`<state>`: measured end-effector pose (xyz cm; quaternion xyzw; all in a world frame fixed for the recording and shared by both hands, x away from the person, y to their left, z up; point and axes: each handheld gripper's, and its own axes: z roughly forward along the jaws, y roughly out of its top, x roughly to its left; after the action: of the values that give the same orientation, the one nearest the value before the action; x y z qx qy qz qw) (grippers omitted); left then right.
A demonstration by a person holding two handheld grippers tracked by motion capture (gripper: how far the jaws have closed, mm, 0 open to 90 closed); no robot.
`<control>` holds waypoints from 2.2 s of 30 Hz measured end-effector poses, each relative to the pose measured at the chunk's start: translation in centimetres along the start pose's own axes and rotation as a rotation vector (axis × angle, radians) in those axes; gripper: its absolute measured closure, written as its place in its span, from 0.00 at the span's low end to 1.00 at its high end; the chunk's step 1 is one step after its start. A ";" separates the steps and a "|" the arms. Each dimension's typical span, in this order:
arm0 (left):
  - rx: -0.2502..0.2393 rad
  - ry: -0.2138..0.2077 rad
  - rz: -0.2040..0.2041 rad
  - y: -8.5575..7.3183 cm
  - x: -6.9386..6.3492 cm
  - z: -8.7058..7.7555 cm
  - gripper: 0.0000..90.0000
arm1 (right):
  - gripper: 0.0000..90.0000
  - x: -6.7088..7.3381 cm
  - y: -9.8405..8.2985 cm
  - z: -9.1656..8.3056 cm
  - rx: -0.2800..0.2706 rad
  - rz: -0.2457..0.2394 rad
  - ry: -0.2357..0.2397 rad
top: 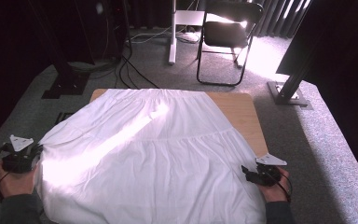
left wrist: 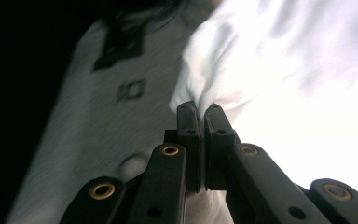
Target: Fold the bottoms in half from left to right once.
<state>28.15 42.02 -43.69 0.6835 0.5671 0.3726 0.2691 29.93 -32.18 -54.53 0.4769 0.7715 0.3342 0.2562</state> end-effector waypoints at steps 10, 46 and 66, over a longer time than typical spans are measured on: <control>-0.157 -0.275 0.166 6.3 -9.2 -2.5 0.98 | 0.67 -2.7 -3.0 -1.1 0.080 0.094 0.003; -0.050 -0.597 0.354 5.0 -26.6 3.2 0.62 | 0.61 5.0 4.7 -1.8 -0.045 0.048 0.105; 0.134 -0.596 0.217 -2.9 -24.1 6.6 0.54 | 0.96 10.3 6.8 0.8 0.016 -0.106 0.169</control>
<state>29.96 19.48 -54.77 0.8353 0.4103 0.1444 0.3362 30.14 -20.43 -50.65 0.4073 0.8173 0.3530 0.2038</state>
